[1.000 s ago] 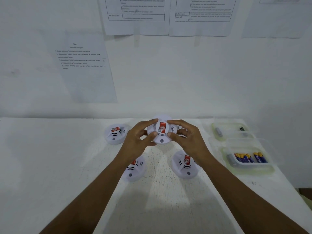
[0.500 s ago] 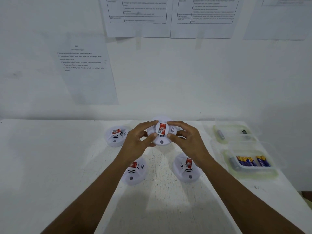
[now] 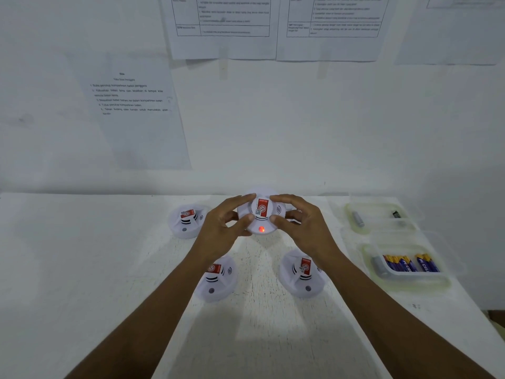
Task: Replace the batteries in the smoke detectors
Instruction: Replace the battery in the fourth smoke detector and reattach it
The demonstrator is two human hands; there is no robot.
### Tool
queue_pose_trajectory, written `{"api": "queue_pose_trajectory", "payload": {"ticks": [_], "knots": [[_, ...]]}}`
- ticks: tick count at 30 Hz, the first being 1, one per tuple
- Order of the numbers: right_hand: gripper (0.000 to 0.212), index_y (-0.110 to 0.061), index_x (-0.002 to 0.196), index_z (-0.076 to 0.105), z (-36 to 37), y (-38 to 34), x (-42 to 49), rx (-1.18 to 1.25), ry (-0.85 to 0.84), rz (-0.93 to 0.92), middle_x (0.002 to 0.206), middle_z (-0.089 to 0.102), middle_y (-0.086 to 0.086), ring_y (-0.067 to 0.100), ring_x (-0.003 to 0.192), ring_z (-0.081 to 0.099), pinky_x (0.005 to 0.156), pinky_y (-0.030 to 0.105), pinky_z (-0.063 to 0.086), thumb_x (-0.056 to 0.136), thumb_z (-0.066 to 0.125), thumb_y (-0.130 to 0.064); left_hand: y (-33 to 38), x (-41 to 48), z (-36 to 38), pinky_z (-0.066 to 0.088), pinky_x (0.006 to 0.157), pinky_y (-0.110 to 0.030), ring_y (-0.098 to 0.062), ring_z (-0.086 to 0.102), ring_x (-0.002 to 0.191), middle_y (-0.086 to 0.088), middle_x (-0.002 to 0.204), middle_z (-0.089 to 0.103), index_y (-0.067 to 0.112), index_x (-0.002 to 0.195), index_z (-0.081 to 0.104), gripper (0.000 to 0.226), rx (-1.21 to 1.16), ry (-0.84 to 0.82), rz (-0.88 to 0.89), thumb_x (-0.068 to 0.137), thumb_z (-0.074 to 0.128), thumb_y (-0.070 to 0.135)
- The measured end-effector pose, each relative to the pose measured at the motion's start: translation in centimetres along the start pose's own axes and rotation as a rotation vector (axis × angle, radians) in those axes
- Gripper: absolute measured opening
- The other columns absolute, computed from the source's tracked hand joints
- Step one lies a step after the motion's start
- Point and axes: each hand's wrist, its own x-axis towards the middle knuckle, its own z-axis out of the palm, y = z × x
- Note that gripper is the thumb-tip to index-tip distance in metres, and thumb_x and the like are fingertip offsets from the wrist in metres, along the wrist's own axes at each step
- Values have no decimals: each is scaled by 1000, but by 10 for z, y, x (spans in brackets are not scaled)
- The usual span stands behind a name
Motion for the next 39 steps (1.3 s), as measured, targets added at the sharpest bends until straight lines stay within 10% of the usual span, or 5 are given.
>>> {"api": "queue_pose_trajectory", "payload": {"ticks": [39], "knots": [[49, -15, 125, 63, 13, 18, 7, -72, -17, -14, 125, 65, 1, 16, 110, 65, 90, 29, 57, 79, 81, -17, -10, 1, -9, 60, 68, -27, -18, 63, 108, 9, 128, 57, 39, 123, 57, 48, 81, 0, 10, 84, 73, 16]]}}
